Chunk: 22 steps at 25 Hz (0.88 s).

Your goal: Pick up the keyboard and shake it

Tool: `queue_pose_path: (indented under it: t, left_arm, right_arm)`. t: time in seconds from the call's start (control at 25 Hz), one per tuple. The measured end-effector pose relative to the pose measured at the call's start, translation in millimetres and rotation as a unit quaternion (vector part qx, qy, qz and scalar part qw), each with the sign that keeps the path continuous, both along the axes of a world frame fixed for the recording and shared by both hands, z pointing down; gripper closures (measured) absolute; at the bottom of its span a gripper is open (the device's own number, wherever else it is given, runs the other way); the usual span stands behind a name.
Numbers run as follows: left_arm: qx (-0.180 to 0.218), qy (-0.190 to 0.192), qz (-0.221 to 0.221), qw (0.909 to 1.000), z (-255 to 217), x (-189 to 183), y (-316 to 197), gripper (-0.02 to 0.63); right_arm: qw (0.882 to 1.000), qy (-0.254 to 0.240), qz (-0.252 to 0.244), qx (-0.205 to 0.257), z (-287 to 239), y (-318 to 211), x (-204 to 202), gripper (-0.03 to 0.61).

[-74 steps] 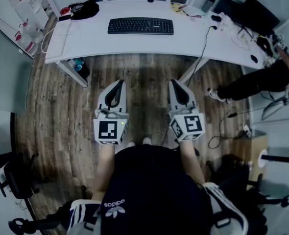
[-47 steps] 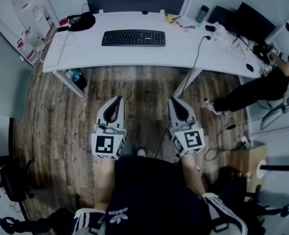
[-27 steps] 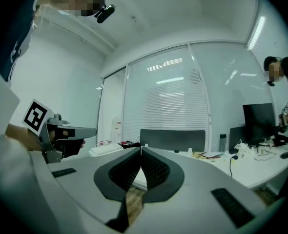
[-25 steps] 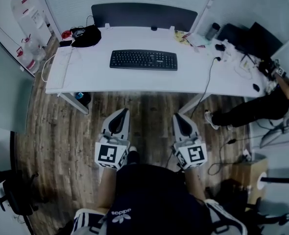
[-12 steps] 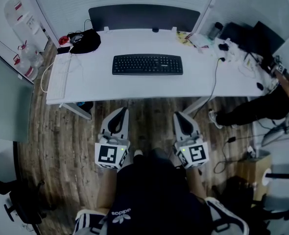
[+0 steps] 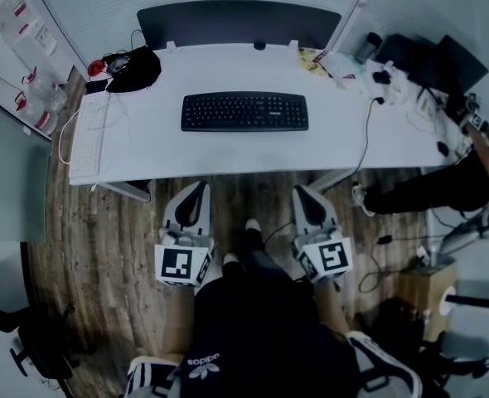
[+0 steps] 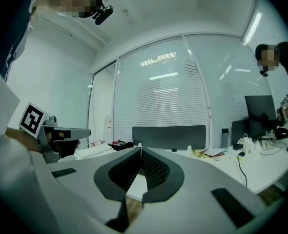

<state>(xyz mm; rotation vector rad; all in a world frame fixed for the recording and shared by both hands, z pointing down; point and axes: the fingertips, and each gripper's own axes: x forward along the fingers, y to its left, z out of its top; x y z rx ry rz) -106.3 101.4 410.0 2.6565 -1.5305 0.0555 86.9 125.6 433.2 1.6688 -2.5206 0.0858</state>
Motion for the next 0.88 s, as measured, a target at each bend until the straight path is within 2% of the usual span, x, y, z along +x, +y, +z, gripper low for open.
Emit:
queue_pose_path:
  t: [0.2,0.52,0.64,0.88]
  left_arm:
    - [-0.001,-0.005,-0.009,0.9999,4.5,10.0,-42.1,0.611]
    - [0.006,0.009,-0.039,0.9992,4.0,36.9,-108.0,0.610]
    - [-0.005,0.002,-0.046,0.9989,8.0,46.0,-120.9,0.609]
    - [0.002,0.007,-0.070,0.9975,8.6,48.3,-138.3,0.610]
  right_arm:
    - [0.999,-0.040,-0.004,-0.011,-1.2,-52.7,20.3,0.574]
    - [0.999,-0.040,-0.020,-0.027,5.0,-127.6,57.8,0.574]
    - [0.998,-0.042,-0.028,-0.034,10.2,-145.3,66.6,0.574]
    - [0.998,-0.035,-0.035,-0.045,20.1,-165.0,79.4,0.574]
